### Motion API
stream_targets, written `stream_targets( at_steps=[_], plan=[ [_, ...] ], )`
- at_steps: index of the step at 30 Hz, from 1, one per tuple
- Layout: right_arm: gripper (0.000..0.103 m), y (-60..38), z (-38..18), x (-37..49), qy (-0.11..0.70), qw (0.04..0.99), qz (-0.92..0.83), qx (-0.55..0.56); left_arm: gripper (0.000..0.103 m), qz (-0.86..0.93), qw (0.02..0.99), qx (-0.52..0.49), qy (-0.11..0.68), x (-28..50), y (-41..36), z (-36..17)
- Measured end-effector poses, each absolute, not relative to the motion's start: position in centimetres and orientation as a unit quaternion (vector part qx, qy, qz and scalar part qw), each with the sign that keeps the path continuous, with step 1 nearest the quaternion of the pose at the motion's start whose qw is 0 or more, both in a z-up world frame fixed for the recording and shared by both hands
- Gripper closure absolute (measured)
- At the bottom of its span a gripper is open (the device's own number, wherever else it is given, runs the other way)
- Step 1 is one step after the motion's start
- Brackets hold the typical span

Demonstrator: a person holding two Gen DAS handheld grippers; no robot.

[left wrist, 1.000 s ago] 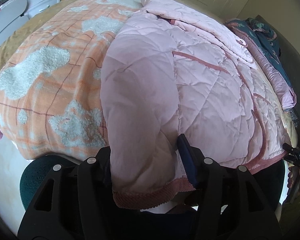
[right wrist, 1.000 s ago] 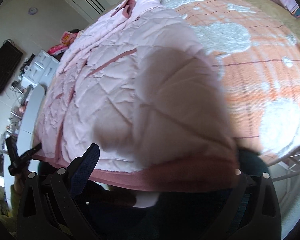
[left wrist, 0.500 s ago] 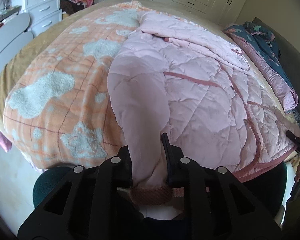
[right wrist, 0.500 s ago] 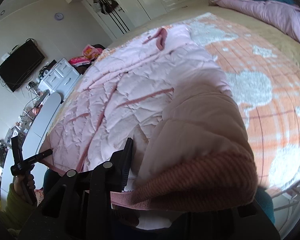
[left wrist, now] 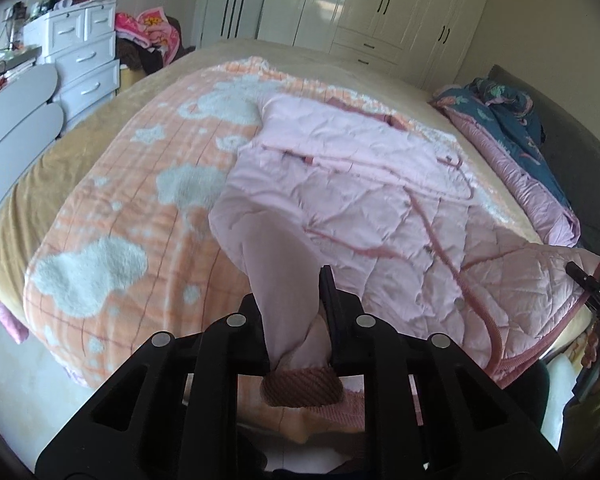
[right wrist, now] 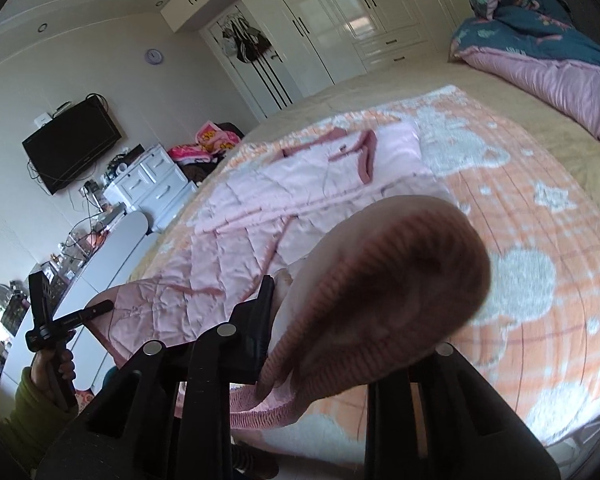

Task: Fold large clothes
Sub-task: 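Lift the hem with both tools and fold it toward the collar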

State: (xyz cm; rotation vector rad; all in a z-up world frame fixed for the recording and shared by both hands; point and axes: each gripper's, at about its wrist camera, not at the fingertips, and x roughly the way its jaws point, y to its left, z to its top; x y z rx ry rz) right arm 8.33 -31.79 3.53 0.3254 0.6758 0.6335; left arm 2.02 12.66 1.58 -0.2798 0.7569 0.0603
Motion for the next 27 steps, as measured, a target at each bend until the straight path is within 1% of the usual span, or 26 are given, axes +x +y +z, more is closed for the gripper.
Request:
stream_targets(
  at_steps=[10, 27],
  plan=[
    [0.081, -31.9, 7.4, 11.3, 0.294, 0.893, 0.296, 0.167, 0.092, 0.02, 0.937, -0.151, 0.315, 4.7, 13.1, 6.5],
    [0.082, -31.6, 11.9, 15.9, 0.266, 0.906, 0.281, 0.171, 0.092, 0.012, 0.948, -0.146, 0.282, 9.3, 13.3, 11.3]
  ],
)
